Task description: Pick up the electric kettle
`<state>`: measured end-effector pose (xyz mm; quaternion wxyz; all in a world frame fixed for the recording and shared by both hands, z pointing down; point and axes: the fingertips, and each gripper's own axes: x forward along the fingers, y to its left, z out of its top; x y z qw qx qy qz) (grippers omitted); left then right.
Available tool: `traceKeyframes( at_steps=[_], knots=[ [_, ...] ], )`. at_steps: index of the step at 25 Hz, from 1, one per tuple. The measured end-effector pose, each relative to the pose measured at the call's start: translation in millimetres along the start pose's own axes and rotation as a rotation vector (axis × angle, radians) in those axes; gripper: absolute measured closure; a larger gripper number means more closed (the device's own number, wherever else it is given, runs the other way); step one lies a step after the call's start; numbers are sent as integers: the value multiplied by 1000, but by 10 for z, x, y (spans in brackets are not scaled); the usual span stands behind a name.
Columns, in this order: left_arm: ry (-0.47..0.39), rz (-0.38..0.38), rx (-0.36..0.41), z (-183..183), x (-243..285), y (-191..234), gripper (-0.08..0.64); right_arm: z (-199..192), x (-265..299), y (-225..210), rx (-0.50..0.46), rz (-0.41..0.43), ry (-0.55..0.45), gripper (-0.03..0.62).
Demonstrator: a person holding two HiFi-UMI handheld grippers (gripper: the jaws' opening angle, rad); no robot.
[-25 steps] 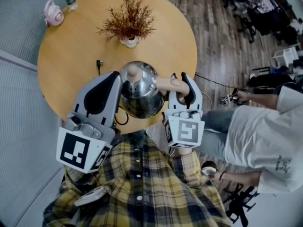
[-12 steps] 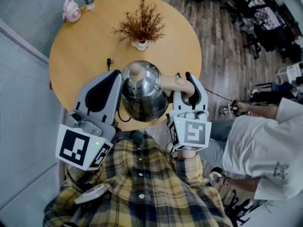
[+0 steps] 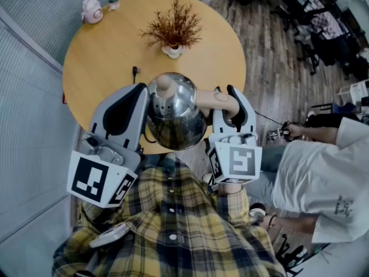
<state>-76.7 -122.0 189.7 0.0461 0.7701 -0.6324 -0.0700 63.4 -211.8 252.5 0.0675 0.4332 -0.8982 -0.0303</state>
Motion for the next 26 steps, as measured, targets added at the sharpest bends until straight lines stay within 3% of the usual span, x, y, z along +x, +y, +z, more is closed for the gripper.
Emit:
traceKeyframes(
  at_steps=[26],
  knots=[
    [3, -10, -10, -121, 61, 42, 557, -94, 11, -22, -4, -17, 4, 483]
  ],
)
